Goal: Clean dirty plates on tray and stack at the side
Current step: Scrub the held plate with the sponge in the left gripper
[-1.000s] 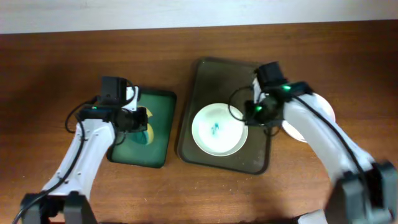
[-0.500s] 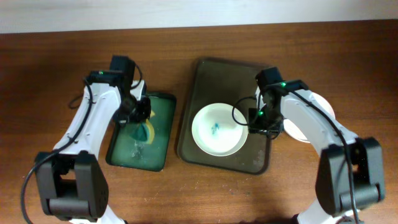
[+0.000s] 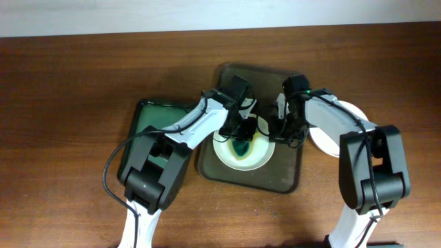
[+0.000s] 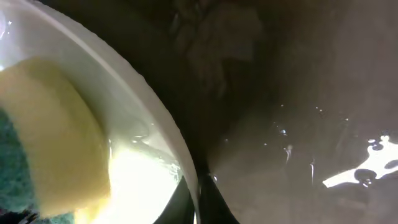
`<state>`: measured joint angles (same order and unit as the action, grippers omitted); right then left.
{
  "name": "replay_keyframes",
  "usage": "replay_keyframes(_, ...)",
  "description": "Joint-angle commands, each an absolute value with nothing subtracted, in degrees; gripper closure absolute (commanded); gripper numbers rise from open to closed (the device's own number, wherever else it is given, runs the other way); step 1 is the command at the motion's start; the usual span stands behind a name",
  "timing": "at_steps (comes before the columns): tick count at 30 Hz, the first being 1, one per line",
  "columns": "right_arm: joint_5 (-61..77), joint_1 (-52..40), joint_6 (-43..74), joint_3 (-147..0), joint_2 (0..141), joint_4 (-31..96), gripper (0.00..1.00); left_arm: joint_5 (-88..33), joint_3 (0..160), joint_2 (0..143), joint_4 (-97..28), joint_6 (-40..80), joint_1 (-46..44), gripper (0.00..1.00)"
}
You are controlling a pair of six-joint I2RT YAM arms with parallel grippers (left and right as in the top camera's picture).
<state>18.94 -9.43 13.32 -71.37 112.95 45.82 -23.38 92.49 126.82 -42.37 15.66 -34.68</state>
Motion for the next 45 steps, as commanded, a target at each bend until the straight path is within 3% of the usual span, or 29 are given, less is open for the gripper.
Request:
replay_keyframes(1, 17.4, -10.1, 14.0, -70.7, 115.7, 46.4, 0.96, -3.4, 94.0, 131.8, -49.6, 19.8, -35.9, 1.00)
replay_keyframes(4, 17.3, -10.1, 14.0, -70.7, 115.7, 46.7, 0.96, 15.9, 100.8, 131.8, -64.2, 19.9, -32.1, 1.00)
replay_keyframes(7, 17.4, -10.1, 14.0, -70.7, 115.7, 47.1, 0.96, 17.6, 101.1, 131.8, -66.3, 19.9, -28.7, 1.00)
replay_keyframes(10, 17.4, -10.1, 14.0, -70.7, 115.7, 47.1, 0.96, -5.5, 101.1, 131.9, -60.4, 16.7, -28.0, 1.00)
replay_keyframes(11, 17.4, -10.1, 14.0, -70.7, 115.7, 47.2, 0.96, -23.3, 101.1, 132.3, -55.5, 12.4, -29.5, 1.00)
replay_keyframes(12, 17.4, -10.1, 14.0, -70.7, 115.7, 47.3, 0.96, -32.4, 101.1, 132.9, -52.3, 12.0, -31.4, 1.00)
replay_keyframes(15, 17.4, -10.1, 14.0, -70.7, 115.7, 47.5, 0.96, -36.7, 101.1, 133.6, -47.8, 12.1, -39.8, 0.99)
replay_keyframes(20, 17.4, -10.1, 14.0, -70.7, 115.7, 48.1, 0.96, -31.3, 101.1, 133.6, -51.2, 12.3, -38.4, 1.00)
replay_keyframes(27, 17.4, -10.1, 14.0, -70.7, 115.7, 48.3, 0.96, 12.6, 106.2, 132.2, -72.0, 14.5, -32.4, 1.00)
replay_keyframes(32, 17.4, -10.1, 14.0, -70.7, 115.7, 49.4, 0.96, 8.4, 112.9, 121.0, -78.4, 16.6, -27.9, 1.00)
replay_keyframes(37, 17.4, -10.1, 14.0, -70.7, 115.7, 49.5, 0.96, 15.1, 111.9, 113.0, -84.3, 16.6, -21.5, 1.00)
replay_keyframes(41, 17.4, -10.1, 13.9, -70.7, 115.7, 49.7, 0.96, 14.8, 94.4, 113.1, -70.6, 15.9, -13.5, 0.98)
replay_keyframes(43, 17.4, -10.1, 13.9, -70.7, 115.7, 49.6, 0.96, 8.0, 87.9, 113.1, -64.4, 11.7, -10.0, 0.97)
replay_keyframes(44, 17.4, -10.1, 13.9, -70.7, 115.7, 49.4, 0.96, 2.7, 87.2, 113.1, -64.1, 8.8, -8.6, 0.88)
replay_keyframes(45, 17.6, -10.1, 13.9, -70.7, 115.5, 49.5, 0.96, 0.3, 87.5, 112.7, -64.1, 7.1, -8.2, 0.86)
